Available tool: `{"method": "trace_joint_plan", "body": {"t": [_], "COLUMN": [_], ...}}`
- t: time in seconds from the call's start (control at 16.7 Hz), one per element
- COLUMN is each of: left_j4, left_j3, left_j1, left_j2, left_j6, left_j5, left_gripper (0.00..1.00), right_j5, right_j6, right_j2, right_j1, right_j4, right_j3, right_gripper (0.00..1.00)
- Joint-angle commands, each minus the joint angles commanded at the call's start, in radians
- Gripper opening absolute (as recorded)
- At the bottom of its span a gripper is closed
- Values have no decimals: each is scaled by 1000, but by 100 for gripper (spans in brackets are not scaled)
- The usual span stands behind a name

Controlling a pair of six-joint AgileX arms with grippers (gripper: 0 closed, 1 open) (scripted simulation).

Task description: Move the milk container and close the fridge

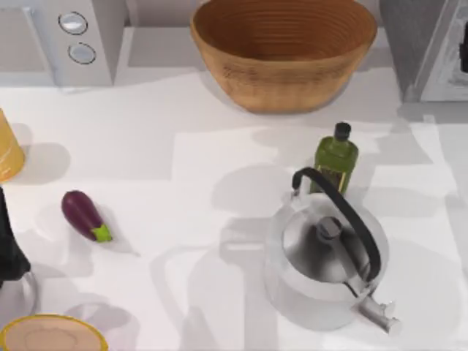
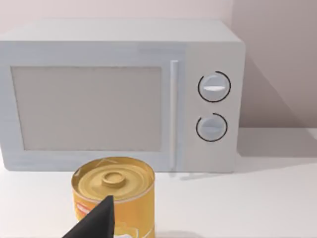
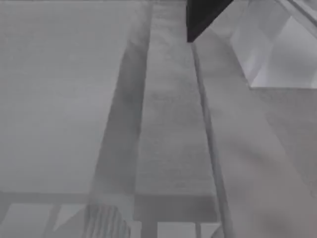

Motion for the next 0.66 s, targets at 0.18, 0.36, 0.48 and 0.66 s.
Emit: {"method": "trace_joint_plan", "body": {"t": [0.18,0.36,0.48,0.66], "left_j4": [0,0,0,0], "left_j3": [0,0,0,0], "left_j1": [0,0,0,0], "left_j2": [0,0,0,0], "left_j6": [0,0,0,0], "left_j5": [0,0,0,0], "left_gripper": [100,100,100,100], "right_j5": [4,6,7,6], "right_j6": [0,1,1,3], "right_j2": [67,133,182,209], "right_j1": [-2,-3,-2,0], "right_j4": [-17,-35,-48,-57], "right_j3": [81,169,235,264], "right_gripper": [100,100,100,100]}}
